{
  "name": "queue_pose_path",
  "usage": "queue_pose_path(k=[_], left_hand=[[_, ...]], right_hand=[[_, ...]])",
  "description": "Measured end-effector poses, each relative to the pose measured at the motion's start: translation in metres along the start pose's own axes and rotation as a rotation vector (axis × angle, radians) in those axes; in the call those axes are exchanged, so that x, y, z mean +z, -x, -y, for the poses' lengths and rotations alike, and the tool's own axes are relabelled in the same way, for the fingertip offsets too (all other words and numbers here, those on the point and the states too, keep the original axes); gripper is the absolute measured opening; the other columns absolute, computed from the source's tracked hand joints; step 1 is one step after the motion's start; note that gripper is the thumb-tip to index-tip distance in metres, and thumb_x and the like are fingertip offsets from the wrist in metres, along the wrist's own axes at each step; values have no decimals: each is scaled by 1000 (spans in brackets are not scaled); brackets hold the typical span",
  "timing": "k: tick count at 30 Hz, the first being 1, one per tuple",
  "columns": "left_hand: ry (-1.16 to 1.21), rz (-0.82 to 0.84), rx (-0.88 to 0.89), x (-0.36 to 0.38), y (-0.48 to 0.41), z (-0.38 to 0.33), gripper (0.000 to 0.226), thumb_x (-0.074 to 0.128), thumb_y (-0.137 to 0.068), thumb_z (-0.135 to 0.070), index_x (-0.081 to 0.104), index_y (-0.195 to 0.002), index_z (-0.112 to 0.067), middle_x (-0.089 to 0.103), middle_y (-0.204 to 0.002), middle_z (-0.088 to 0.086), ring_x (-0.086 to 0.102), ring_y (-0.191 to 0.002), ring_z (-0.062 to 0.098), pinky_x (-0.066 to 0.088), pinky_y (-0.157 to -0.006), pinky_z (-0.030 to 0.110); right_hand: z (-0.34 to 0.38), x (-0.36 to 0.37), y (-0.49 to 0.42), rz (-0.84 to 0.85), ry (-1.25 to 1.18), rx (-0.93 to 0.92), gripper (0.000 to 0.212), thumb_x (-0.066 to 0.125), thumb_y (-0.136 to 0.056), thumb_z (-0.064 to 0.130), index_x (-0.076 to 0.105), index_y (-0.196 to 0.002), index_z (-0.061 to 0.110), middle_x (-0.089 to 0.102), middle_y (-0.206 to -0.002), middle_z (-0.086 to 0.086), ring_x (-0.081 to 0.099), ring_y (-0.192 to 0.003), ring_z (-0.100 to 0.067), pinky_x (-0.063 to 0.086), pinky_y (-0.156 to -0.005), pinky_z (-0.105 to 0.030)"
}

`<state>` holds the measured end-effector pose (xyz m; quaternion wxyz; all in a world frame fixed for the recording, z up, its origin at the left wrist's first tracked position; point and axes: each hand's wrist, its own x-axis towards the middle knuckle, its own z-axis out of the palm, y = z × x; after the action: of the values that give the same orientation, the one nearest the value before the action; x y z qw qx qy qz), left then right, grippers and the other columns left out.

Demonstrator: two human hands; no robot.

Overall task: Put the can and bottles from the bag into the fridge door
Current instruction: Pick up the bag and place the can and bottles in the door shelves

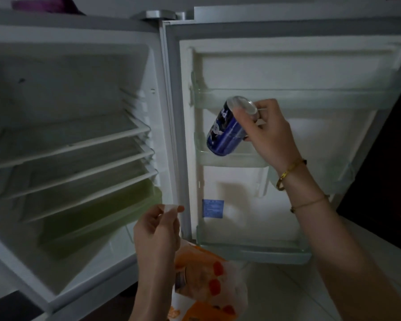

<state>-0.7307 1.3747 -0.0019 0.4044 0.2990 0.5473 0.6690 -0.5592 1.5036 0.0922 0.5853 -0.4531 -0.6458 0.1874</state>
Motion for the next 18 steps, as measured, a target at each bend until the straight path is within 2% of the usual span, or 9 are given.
queue_pose_path(k=[2, 4, 7, 10, 18], left_hand=[[9, -3, -6, 0, -5, 1, 20, 52, -93, -3, 69, -83, 0, 35, -42, -7, 26, -37, 8, 22, -38, 17], [7, 3, -10, 1, -10, 2, 19, 52, -93, -4, 68, -84, 2, 35, -42, -6, 26, -38, 8, 22, -38, 18], [16, 12, -19, 3, -15, 3, 20, 51, -94, -4, 69, -87, 1, 36, -42, -7, 27, -38, 6, 22, -37, 18], [23, 21, -25, 7, -21, 5, 21, 50, -95, -4, 68, -89, 4, 34, -42, -7, 25, -38, 6, 21, -37, 17], [29, 37, -43, 11, -29, 9, 21, 49, -96, -5, 67, -92, 4, 33, -43, -7, 24, -39, 7, 20, -37, 17]], right_hand=[[-2, 9, 3, 2, 31, -57, 48, 69, -82, 45, 49, -108, 10, 64, -98, 5, 64, -79, 7, 56, -70, -15], [-7, 15, 7, -16, 47, -95, 48, 72, -80, 39, 47, -111, 12, 61, -99, 8, 62, -80, 6, 51, -68, -9], [-18, 23, 11, -17, 42, -93, 55, 77, -75, 36, 45, -114, 14, 60, -109, 5, 65, -94, -12, 57, -79, -25], [-30, 29, 8, -8, 62, -70, 54, 78, -74, 37, 45, -112, 16, 57, -104, 11, 63, -96, -15, 58, -81, -34], [-50, 43, -17, -4, 196, -46, 52, 63, -82, 52, 53, -114, 13, 62, -100, 4, 63, -92, -17, 54, -77, -31]])
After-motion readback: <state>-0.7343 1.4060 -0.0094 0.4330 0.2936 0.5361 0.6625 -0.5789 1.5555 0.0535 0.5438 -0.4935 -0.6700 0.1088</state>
